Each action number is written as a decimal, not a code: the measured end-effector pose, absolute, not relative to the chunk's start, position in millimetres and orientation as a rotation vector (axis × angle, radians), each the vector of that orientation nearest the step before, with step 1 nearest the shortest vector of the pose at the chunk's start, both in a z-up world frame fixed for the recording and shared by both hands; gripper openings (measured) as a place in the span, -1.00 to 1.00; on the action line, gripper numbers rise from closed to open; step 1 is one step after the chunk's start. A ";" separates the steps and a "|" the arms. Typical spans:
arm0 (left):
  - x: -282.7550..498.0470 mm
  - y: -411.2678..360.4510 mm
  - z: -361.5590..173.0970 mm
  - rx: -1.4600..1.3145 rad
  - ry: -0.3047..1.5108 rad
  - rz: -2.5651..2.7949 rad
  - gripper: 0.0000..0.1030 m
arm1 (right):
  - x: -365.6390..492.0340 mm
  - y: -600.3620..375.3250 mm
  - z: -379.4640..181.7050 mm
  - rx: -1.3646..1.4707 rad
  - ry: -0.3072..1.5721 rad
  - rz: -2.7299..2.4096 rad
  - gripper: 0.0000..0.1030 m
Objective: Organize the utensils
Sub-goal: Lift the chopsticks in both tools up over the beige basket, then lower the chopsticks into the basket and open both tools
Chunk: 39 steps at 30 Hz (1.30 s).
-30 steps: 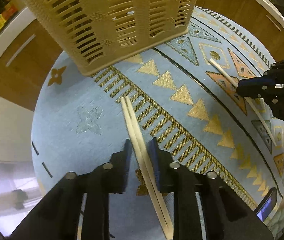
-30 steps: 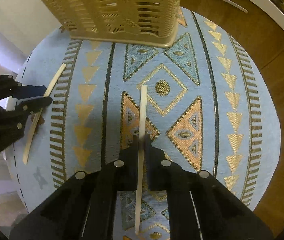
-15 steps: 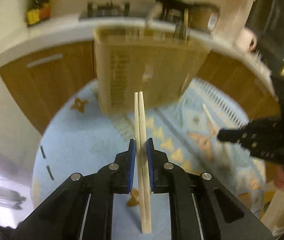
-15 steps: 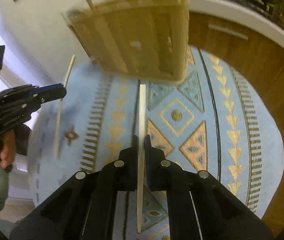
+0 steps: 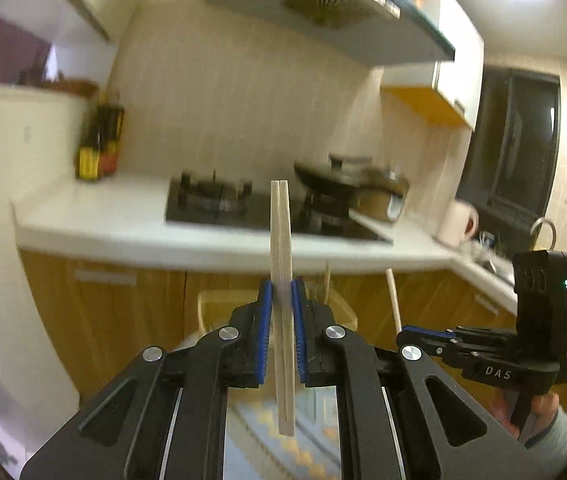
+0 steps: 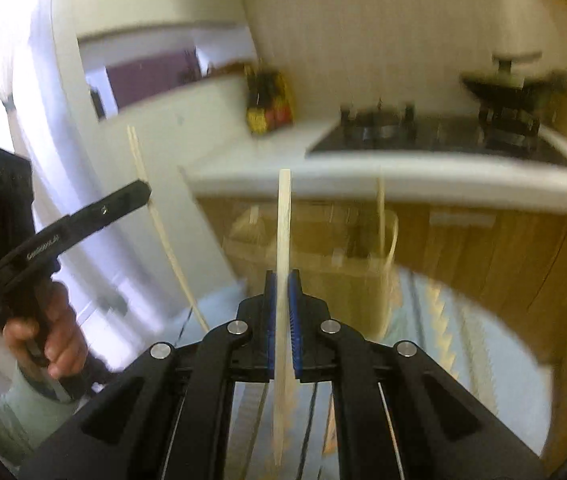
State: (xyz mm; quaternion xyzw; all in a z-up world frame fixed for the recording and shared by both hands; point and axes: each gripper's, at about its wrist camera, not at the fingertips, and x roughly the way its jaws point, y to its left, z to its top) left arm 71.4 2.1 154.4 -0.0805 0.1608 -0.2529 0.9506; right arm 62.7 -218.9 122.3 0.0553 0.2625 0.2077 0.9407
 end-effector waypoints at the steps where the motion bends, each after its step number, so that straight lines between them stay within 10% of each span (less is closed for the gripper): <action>1: 70.8 1.9 159.0 -0.166 0.308 -0.514 -0.83 | 65.1 -219.6 130.3 0.105 0.513 0.402 -0.91; 12: 103.1 0.9 208.2 -0.191 0.141 -0.470 -0.84 | 128.8 -238.1 184.1 0.137 0.260 0.206 -0.91; 33: 150.8 -13.2 126.7 -0.113 0.201 -0.408 -0.81 | 142.2 -220.9 107.4 0.084 0.163 0.100 -0.90; 39: 135.7 -6.8 121.3 -0.098 0.218 -0.410 -0.35 | 130.2 -226.0 98.8 0.122 0.268 0.152 -0.81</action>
